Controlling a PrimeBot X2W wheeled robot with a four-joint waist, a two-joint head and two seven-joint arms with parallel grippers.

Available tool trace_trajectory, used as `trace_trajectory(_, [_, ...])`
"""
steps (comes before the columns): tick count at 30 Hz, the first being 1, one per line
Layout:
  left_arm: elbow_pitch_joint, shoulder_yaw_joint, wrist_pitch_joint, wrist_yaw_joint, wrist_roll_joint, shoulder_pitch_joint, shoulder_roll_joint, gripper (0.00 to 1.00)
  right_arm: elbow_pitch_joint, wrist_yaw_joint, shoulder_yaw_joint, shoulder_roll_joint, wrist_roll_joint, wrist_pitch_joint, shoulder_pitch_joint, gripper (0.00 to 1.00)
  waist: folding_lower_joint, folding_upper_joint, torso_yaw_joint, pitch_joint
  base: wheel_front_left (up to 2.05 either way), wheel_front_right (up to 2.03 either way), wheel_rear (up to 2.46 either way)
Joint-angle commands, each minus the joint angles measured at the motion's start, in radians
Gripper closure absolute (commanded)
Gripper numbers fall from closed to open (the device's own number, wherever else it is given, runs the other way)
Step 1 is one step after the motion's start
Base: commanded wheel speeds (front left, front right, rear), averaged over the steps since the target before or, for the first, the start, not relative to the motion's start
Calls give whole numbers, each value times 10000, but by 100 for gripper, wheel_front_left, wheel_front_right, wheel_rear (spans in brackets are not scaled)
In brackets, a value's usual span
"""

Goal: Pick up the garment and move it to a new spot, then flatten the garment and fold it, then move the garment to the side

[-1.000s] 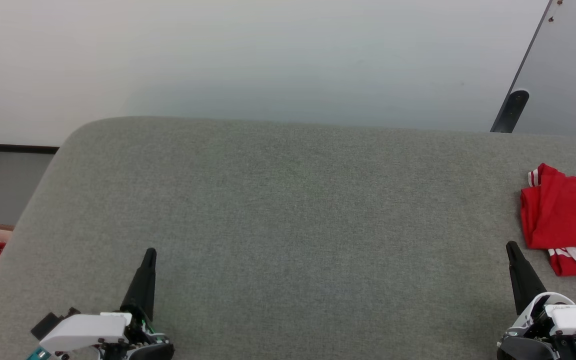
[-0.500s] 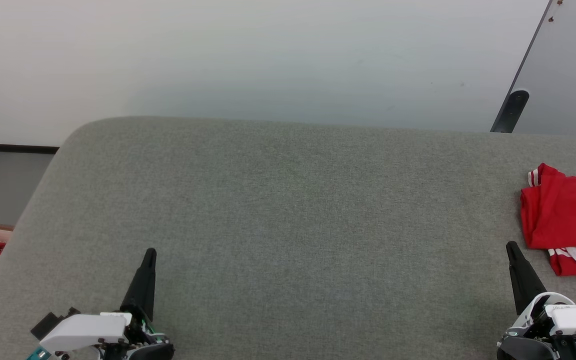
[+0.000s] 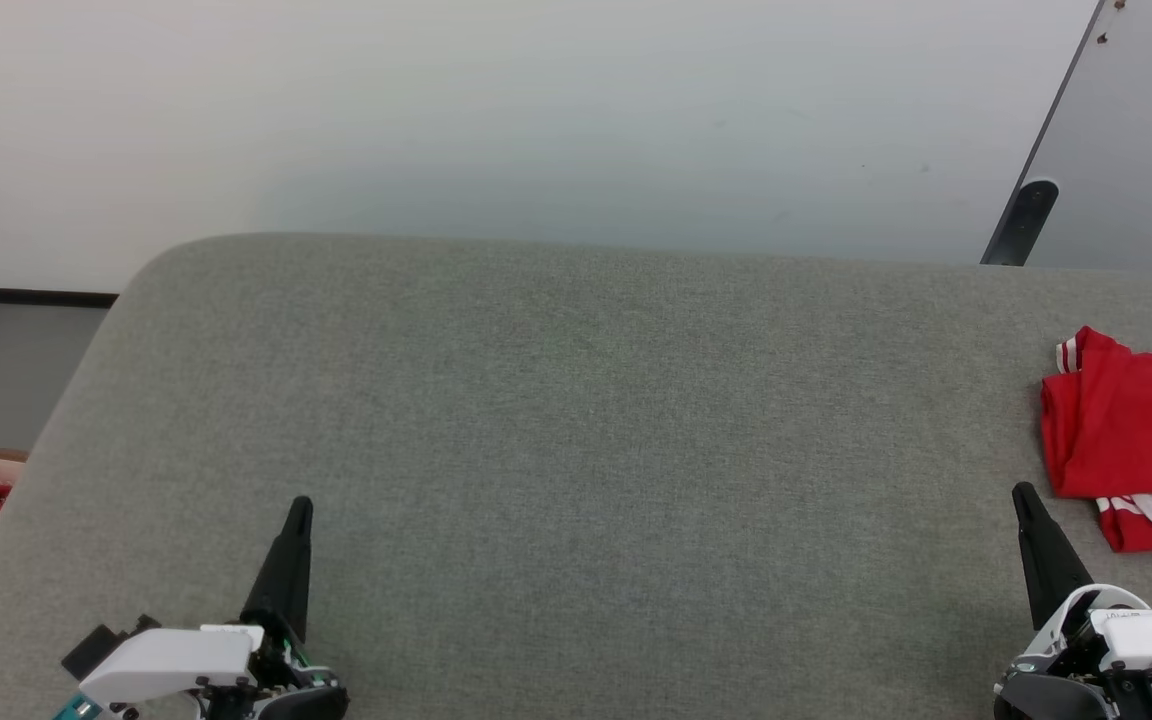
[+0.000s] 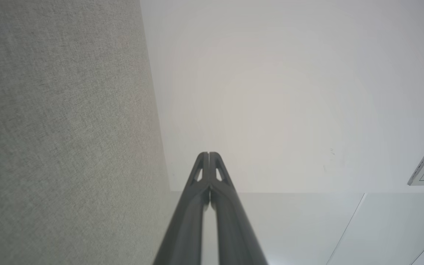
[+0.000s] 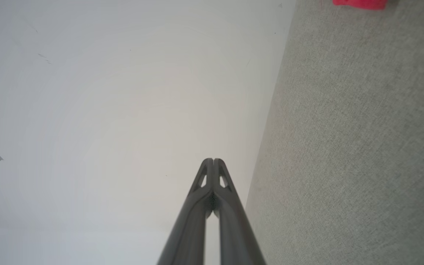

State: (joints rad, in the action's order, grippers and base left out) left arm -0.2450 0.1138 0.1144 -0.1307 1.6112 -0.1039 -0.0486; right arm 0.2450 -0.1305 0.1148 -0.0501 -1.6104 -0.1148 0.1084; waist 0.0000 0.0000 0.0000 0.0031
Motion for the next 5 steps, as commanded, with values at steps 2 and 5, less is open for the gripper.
trace_trajectory(2, [16, 22, 26, 0, 35, -89, -9, 100, 2, -4, -14, 29, -50, -17, 19, 100, 0, 0, 0, 0, 0, 0, 0])
trace_trajectory(5, [16, 22, 26, 0, 35, -89, -9, 100, 2, -4, -14, 29, -50, -16, 19, 100, 0, 0, 0, 0, 0, 0, 0])
